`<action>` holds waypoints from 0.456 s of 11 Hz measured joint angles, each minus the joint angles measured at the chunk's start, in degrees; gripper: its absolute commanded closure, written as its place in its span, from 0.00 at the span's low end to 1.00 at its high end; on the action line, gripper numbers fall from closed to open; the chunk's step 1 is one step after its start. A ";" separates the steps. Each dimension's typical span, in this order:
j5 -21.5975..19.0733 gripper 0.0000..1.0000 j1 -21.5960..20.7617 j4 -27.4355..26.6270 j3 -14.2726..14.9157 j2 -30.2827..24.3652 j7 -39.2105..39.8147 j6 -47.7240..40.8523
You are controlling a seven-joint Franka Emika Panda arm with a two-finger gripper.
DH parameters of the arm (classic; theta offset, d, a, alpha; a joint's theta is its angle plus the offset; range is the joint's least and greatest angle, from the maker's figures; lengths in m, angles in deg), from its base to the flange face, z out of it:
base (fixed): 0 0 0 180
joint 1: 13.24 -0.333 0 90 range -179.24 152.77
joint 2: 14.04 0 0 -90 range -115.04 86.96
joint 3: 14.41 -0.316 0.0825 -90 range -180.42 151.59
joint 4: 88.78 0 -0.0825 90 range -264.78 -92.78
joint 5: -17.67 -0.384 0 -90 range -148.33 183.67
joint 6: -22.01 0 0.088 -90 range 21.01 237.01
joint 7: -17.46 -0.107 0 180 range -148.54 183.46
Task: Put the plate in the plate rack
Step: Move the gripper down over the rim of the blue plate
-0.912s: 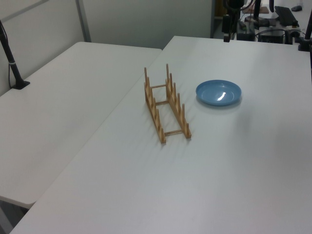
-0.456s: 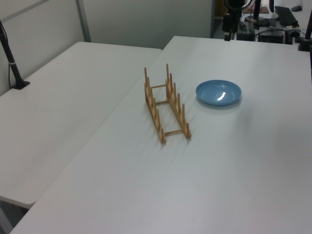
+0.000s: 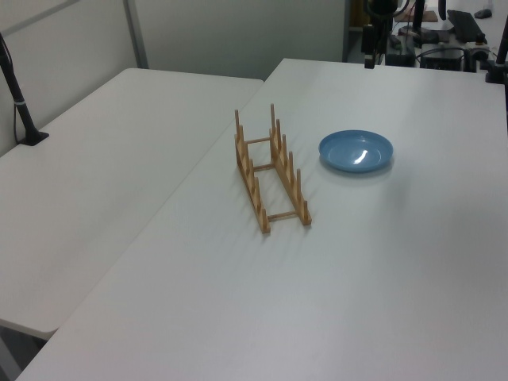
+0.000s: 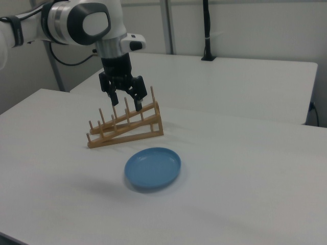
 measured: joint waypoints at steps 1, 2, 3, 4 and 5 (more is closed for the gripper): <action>-1.16 0.00 0.02 0.01 0.11 0.76 0.00 0.00; -2.76 0.00 0.05 0.03 0.66 1.91 0.00 0.00; -5.04 0.01 0.09 0.05 2.02 3.45 0.85 0.00; -7.87 0.04 0.15 0.09 4.15 5.32 3.26 0.00; -10.92 0.05 0.23 0.20 6.99 7.46 6.90 0.03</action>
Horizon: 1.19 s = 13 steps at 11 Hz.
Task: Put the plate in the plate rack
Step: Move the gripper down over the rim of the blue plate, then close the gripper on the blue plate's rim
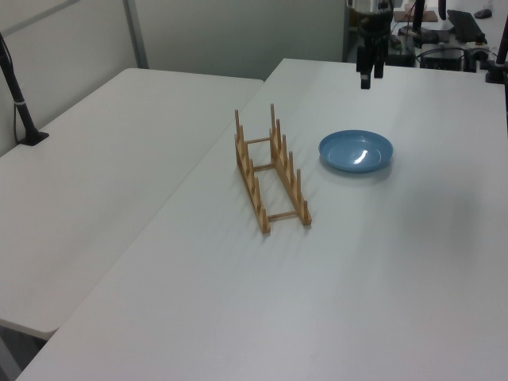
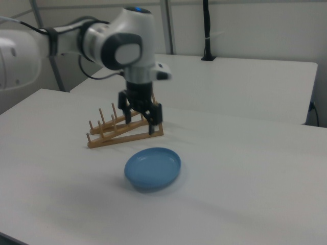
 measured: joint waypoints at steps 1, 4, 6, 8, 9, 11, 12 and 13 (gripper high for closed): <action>-2.44 0.07 0.13 0.13 2.50 1.93 3.45 0.81; -4.34 0.11 2.57 0.30 4.80 7.88 9.46 2.15; -4.36 0.17 3.71 0.70 5.21 11.82 12.33 5.59; -4.38 0.22 4.82 1.01 5.48 15.09 13.52 8.89; -4.90 0.27 5.25 1.09 5.51 16.43 13.59 10.02; -6.27 0.32 5.99 1.61 5.55 17.98 14.51 10.82; -6.44 0.35 6.07 1.84 5.55 18.25 14.73 10.82; -6.49 0.39 6.00 1.92 5.55 18.41 14.74 10.82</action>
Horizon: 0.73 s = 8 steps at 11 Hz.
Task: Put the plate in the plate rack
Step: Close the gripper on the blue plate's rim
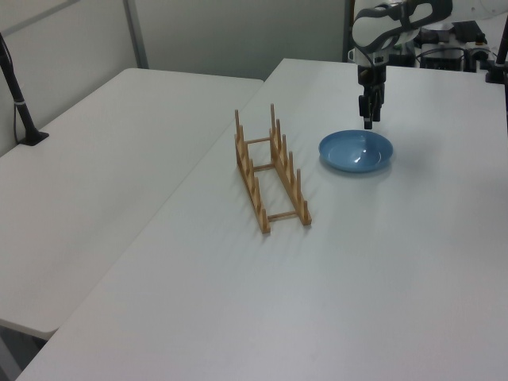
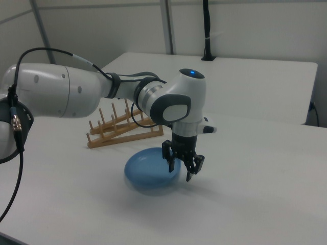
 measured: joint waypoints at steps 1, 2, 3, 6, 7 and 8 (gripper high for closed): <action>-0.07 0.44 -0.13 0.02 -0.01 0.26 0.00 0.00; -0.65 0.45 -0.26 0.10 -0.06 0.60 0.00 0.47; -1.18 0.52 -0.35 0.16 -0.21 0.91 0.00 2.00; -1.34 0.70 -0.42 0.22 -0.52 1.48 -0.11 3.59; -1.35 0.75 -0.63 0.26 -0.59 1.57 -0.12 3.59; -1.35 0.79 -1.18 0.28 -0.61 1.59 -0.14 3.59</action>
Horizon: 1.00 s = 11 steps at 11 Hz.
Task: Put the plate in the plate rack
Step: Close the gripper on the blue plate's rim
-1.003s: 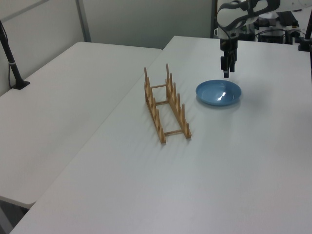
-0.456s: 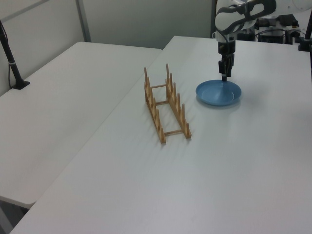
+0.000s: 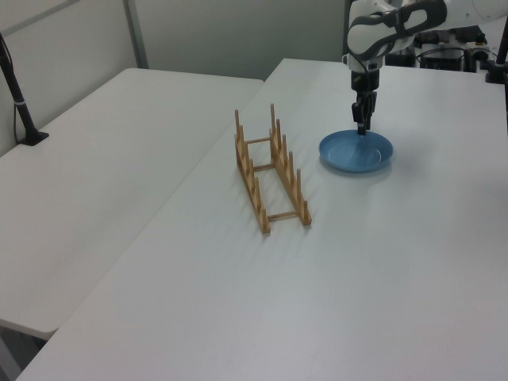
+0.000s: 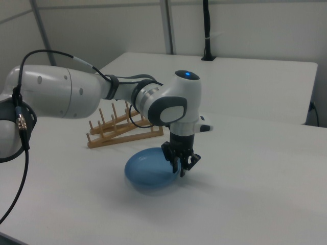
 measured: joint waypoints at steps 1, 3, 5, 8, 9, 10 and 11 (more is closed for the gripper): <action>0.00 0.82 -0.74 0.01 -0.01 0.01 -0.44 0.00; -0.01 0.86 -1.99 0.03 -0.02 0.02 -1.87 0.00; 0.00 1.00 -2.34 0.03 -0.01 0.04 -2.24 0.00; 0.00 1.00 -2.33 0.47 0.02 -0.05 -2.20 0.00; 0.00 1.00 -2.32 0.78 0.12 -0.17 -1.80 0.00; 0.00 1.00 -2.29 1.12 0.36 -0.55 -0.94 -0.03; 0.00 1.00 -2.17 1.50 0.65 -1.46 0.42 -1.16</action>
